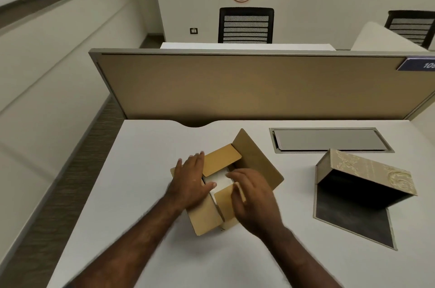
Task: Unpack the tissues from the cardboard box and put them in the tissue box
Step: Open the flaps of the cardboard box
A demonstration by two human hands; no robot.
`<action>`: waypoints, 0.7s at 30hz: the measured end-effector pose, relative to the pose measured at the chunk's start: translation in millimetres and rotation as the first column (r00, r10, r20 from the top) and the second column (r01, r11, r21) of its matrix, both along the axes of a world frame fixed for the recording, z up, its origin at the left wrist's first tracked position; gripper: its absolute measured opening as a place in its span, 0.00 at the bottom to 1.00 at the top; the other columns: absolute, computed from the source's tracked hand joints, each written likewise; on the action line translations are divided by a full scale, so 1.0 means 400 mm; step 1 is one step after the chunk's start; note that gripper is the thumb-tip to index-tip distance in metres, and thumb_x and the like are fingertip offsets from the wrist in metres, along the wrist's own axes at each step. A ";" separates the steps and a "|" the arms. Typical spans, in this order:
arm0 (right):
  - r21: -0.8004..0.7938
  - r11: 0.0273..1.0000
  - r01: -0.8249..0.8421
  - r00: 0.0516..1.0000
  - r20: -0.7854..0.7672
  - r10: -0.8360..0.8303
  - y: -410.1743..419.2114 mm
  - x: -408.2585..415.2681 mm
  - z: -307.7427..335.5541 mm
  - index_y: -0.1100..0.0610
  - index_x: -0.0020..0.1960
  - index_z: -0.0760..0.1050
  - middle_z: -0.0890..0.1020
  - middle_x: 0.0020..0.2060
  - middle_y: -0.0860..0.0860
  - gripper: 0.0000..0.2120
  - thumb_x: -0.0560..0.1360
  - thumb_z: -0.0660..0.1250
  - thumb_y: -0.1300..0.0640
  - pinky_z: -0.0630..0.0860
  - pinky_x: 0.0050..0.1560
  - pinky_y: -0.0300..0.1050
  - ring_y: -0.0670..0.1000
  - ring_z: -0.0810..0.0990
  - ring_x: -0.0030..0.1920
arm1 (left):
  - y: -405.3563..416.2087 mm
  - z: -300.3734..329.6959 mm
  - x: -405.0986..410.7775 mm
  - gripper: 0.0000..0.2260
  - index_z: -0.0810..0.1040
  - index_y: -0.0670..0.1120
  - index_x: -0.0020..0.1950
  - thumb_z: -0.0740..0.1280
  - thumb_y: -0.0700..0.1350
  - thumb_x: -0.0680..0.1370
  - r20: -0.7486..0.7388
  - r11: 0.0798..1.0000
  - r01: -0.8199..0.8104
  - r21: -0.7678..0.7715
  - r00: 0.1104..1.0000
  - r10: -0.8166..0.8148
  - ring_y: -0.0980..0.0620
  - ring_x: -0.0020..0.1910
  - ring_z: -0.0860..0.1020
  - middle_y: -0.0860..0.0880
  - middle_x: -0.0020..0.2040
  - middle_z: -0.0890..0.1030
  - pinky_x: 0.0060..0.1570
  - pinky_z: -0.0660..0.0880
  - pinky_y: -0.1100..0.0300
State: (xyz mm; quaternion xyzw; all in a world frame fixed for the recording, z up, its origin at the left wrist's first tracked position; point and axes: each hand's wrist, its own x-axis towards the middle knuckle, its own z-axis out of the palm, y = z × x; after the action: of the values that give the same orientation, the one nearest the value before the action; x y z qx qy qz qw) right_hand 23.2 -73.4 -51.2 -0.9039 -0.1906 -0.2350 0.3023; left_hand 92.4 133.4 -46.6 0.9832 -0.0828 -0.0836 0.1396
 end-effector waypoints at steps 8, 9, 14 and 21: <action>-0.429 0.895 -0.122 0.957 -0.291 -0.009 0.003 0.021 -0.043 0.46 0.67 0.80 0.85 0.64 0.45 0.24 0.88 0.50 0.38 0.61 0.82 0.57 0.52 0.77 0.72 | 0.009 0.007 0.011 0.22 0.77 0.43 0.72 0.68 0.53 0.82 0.179 0.941 -0.058 -0.333 0.976 0.124 0.43 0.60 0.83 0.44 0.64 0.84 0.63 0.79 0.48; -0.417 0.903 -0.099 0.967 -0.254 -0.011 -0.002 0.011 -0.039 0.46 0.65 0.81 0.86 0.61 0.44 0.23 0.88 0.51 0.38 0.65 0.81 0.57 0.50 0.79 0.67 | 0.010 0.011 0.008 0.21 0.78 0.43 0.71 0.67 0.53 0.82 0.169 0.916 -0.096 -0.389 0.970 0.173 0.44 0.57 0.84 0.44 0.62 0.85 0.60 0.81 0.48; -0.244 0.970 -0.015 1.000 -0.012 0.013 -0.062 -0.078 -0.024 0.46 0.54 0.83 0.86 0.52 0.43 0.13 0.87 0.63 0.43 0.70 0.75 0.52 0.46 0.81 0.58 | 0.025 0.006 0.001 0.26 0.64 0.48 0.80 0.63 0.54 0.84 0.129 0.856 -0.232 -0.462 0.937 0.324 0.46 0.47 0.85 0.45 0.50 0.86 0.51 0.85 0.48; -0.164 0.985 0.059 0.998 -0.014 -0.062 -0.182 -0.286 -0.126 0.46 0.53 0.84 0.88 0.55 0.44 0.09 0.81 0.72 0.42 0.70 0.73 0.45 0.47 0.82 0.61 | 0.036 -0.030 0.014 0.36 0.49 0.49 0.84 0.67 0.51 0.83 0.057 0.786 -0.409 -0.463 0.872 0.487 0.47 0.42 0.83 0.47 0.46 0.84 0.48 0.84 0.47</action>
State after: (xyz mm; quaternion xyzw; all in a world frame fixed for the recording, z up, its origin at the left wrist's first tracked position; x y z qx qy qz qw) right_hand -91.2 -146.1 -101.6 -0.9331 -0.1787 -0.2192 0.2218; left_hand 97.9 148.0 -58.6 0.9210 0.1252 0.0586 0.3644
